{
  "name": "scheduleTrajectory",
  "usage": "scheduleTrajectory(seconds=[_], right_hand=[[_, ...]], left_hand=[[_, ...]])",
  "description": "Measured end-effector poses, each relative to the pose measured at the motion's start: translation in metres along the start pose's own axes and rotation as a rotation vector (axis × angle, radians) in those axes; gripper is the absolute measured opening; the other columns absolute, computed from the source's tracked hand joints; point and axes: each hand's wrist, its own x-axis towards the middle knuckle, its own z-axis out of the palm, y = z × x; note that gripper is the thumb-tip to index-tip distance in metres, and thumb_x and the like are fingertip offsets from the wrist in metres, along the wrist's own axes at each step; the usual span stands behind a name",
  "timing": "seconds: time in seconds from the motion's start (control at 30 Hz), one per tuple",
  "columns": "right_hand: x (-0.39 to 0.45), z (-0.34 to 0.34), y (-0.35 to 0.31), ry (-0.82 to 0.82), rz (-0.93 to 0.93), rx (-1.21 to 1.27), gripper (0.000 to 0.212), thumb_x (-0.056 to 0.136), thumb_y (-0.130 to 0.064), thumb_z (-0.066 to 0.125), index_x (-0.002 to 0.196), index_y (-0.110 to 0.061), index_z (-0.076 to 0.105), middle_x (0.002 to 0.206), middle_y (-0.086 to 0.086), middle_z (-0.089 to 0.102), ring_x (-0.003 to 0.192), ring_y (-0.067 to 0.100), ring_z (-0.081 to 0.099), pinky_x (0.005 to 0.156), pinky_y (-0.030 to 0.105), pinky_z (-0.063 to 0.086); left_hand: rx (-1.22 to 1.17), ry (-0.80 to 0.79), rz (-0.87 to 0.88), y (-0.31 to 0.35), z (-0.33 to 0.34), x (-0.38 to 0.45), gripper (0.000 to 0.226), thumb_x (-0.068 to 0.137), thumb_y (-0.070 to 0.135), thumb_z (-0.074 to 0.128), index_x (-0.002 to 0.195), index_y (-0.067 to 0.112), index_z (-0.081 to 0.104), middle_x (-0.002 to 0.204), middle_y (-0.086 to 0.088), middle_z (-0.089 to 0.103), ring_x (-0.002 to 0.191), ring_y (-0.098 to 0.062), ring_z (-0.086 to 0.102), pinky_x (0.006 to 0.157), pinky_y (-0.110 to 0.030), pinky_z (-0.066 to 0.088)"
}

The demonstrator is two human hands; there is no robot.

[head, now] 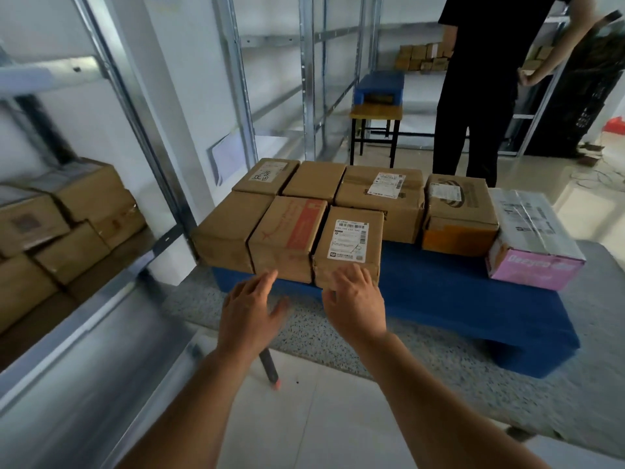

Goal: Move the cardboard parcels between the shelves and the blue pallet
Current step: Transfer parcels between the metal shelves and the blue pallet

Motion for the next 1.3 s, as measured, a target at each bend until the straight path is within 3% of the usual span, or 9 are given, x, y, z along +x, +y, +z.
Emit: scheduleTrajectory(seconds=[0.17, 0.3, 0.47, 0.63, 0.83, 0.93, 1.17, 1.3], right_hand=[[-0.012, 0.008, -0.030, -0.061, -0.130, -0.004, 0.031, 0.091, -0.026, 0.047, 0.119, -0.015, 0.058, 0.120, 0.005, 0.055, 0.110, 0.022, 0.047, 0.093, 0.034, 0.039], [-0.021, 0.018, -0.058, -0.145, -0.212, 0.018, 0.039, 0.094, -0.032, 0.045, 0.130, -0.024, 0.055, 0.132, 0.004, 0.051, 0.123, 0.021, 0.042, 0.102, 0.036, 0.036], [-0.027, 0.036, -0.094, -0.270, -0.345, -0.025, 0.045, 0.093, -0.052, 0.041, 0.132, -0.031, 0.050, 0.148, 0.003, 0.036, 0.136, 0.022, 0.029, 0.110, 0.040, 0.025], [-0.021, 0.055, -0.145, -0.364, -0.461, 0.005, 0.050, 0.093, -0.061, 0.034, 0.134, -0.036, 0.047, 0.153, 0.002, 0.030, 0.140, 0.023, 0.023, 0.112, 0.042, 0.018], [-0.001, 0.080, -0.223, -0.389, -0.591, 0.048, 0.055, 0.094, -0.061, 0.028, 0.136, -0.030, 0.046, 0.150, 0.001, 0.035, 0.139, 0.023, 0.028, 0.113, 0.043, 0.021], [0.009, 0.098, -0.266, -0.386, -0.633, 0.055, 0.054, 0.095, -0.058, 0.030, 0.136, -0.027, 0.046, 0.147, 0.002, 0.040, 0.135, 0.023, 0.034, 0.111, 0.039, 0.024], [0.035, 0.138, -0.356, -0.336, -0.654, 0.140, 0.038, 0.095, -0.050, 0.038, 0.114, -0.024, 0.057, 0.118, 0.000, 0.061, 0.109, 0.019, 0.057, 0.092, 0.036, 0.047], [0.061, 0.158, -0.396, -0.295, -0.681, 0.121, 0.043, 0.096, -0.050, 0.037, 0.119, -0.019, 0.059, 0.118, 0.006, 0.061, 0.111, 0.023, 0.056, 0.088, 0.038, 0.049]], left_hand=[[0.074, 0.050, -0.127, -0.019, -0.020, -0.034, 0.062, 0.090, 0.048, 0.050, 0.145, 0.026, 0.032, 0.150, 0.001, 0.035, 0.137, -0.020, 0.027, 0.109, -0.036, 0.021], [0.114, 0.082, -0.254, -0.040, -0.037, -0.068, 0.060, 0.090, 0.052, 0.046, 0.143, 0.026, 0.033, 0.150, 0.001, 0.034, 0.138, -0.019, 0.027, 0.109, -0.037, 0.025], [0.213, 0.131, -0.369, -0.069, -0.060, -0.105, 0.062, 0.091, 0.054, 0.044, 0.143, 0.022, 0.035, 0.152, -0.001, 0.031, 0.140, -0.019, 0.026, 0.114, -0.039, 0.023], [0.251, 0.168, -0.487, -0.110, -0.087, -0.122, 0.067, 0.089, 0.063, 0.027, 0.145, 0.026, 0.030, 0.155, 0.000, 0.023, 0.144, -0.020, 0.016, 0.115, -0.042, 0.012], [0.239, 0.259, -0.569, -0.169, -0.127, -0.126, 0.076, 0.083, 0.068, 0.021, 0.143, 0.024, 0.034, 0.152, -0.002, 0.031, 0.141, -0.022, 0.026, 0.113, -0.043, 0.020], [0.226, 0.352, -0.580, -0.201, -0.149, -0.124, 0.070, 0.086, 0.063, 0.033, 0.138, 0.017, 0.042, 0.143, -0.007, 0.044, 0.132, -0.024, 0.039, 0.107, -0.041, 0.030], [0.223, 0.380, -0.655, -0.274, -0.206, -0.106, 0.060, 0.092, 0.053, 0.038, 0.142, 0.019, 0.036, 0.147, -0.005, 0.039, 0.134, -0.024, 0.035, 0.109, -0.041, 0.030], [0.212, 0.437, -0.636, -0.310, -0.238, -0.092, 0.055, 0.091, 0.050, 0.044, 0.135, 0.016, 0.044, 0.141, -0.007, 0.046, 0.127, -0.029, 0.042, 0.102, -0.041, 0.036]])
